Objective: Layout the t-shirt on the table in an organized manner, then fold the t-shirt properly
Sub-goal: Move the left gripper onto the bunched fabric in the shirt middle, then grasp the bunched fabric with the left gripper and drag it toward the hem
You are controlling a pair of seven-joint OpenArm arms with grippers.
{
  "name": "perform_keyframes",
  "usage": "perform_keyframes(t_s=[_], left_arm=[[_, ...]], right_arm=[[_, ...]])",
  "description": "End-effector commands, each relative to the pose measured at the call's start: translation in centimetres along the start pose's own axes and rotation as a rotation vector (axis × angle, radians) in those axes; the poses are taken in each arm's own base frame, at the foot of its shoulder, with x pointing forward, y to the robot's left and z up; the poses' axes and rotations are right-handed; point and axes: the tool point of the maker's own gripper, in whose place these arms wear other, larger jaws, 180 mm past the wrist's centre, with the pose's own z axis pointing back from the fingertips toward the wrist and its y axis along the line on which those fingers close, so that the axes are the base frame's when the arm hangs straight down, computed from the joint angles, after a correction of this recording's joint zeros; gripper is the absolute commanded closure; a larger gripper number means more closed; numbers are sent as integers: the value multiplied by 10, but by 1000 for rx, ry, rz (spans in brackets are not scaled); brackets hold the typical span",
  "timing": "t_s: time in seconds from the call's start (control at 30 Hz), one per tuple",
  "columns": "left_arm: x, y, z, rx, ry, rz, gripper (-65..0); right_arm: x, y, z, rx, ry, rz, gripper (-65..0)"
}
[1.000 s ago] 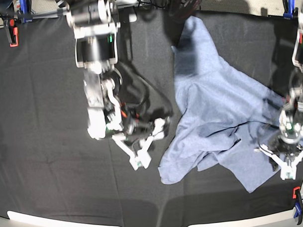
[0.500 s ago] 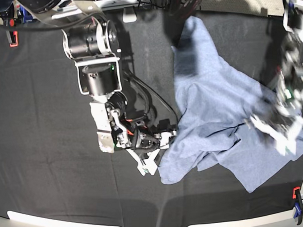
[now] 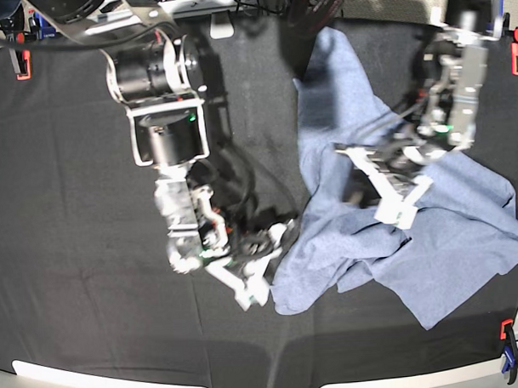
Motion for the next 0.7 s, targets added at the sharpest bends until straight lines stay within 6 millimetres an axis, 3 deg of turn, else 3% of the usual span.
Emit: perform_keyframes(t_s=[0.0,0.1,0.3,0.5,0.6,0.67], left_arm=[[22,-5,-1,-16,-65,-13,-165],[21,-11,-9,8,-59,-34,-165],[22,-2,-19,171,-50,-104,-165],[31,-3,-23,195,-60,-175,-165],[33,-1,-23,207,-58,-201,-160],[33,-1,-23,207,-59,-201,-114]], right_arm=[[27,-13,12,-29,-58,22,-226],[22,-31,20,-68,-34,30,-226],[7,-54,26,-108,-4,30,-226],[-12,-52,34,-106,-21,56,-226],[-19,-48,48,-132,-61,82,-226],[-22,-45,63,-150,-104,90,-226]])
